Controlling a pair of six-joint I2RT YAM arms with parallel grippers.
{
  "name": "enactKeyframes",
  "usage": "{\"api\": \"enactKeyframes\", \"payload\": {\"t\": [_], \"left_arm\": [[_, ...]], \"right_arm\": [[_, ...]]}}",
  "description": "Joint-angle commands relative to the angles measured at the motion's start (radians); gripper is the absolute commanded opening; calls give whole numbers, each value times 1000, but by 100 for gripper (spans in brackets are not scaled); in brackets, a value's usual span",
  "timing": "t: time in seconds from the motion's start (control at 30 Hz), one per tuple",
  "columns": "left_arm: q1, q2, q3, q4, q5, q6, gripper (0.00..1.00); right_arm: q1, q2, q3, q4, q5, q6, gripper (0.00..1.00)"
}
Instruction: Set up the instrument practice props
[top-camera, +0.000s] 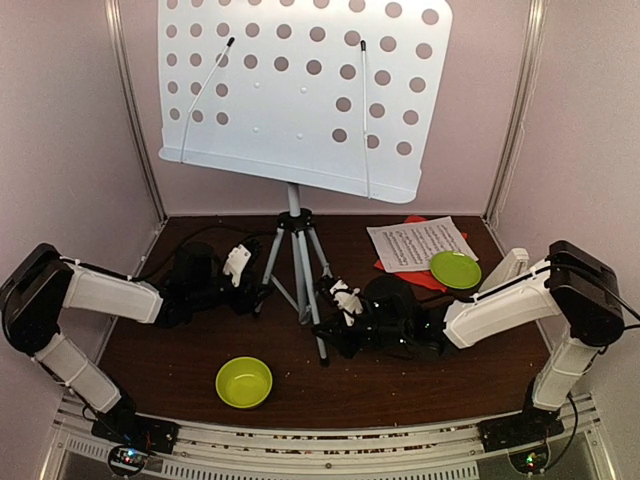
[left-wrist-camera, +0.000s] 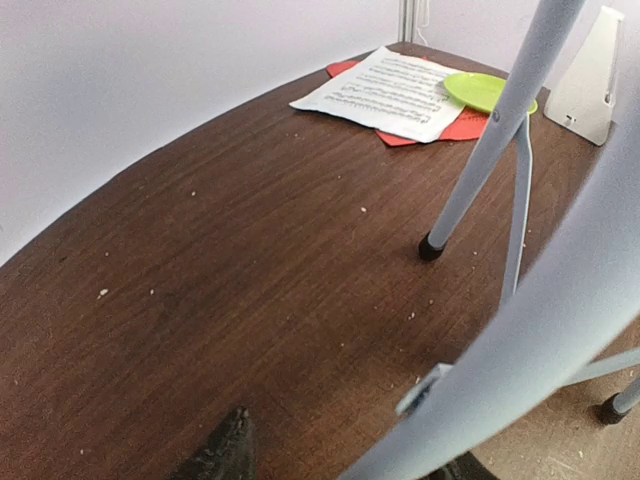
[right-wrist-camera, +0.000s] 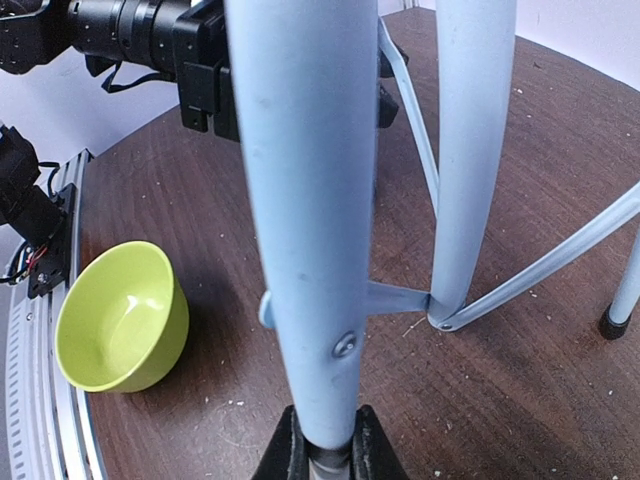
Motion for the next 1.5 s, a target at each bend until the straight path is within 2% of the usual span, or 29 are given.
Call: {"api": "enactKeyframes", "payload": {"t": [0.0,0.13,0.27,0.43,0.7,0.93,1.13,1.47], "left_arm": [[7,12,36,87,56,38,47],[6,3,43,34,114,60,30],[7,-41,10,22,112,50,11],[6,-117,-18,-48,66,37,0],[5,-217,-83,-122,10,28,0],[-41,-230,-113,-129,-76,45,0],[-69,-165,-105,-76,-176,38,0],[-85,-58,-43,-33,-408,82,0]], "right_arm": [[-27,-61,-25,-27,6,-13,0],[-41,-91,-50,-51,10,-24,0],[-53,-125,-82,-76,17,-33,0],[-57,-190,-133,-119,37,-32,0],[-60,-271,-237,-181,99,-17,0],[-60,-223,-261,-238,174,-25,0],[-80,-72,-145,-276,246,-37,0],[-191,98,130,-363,280,-90,0]]}}
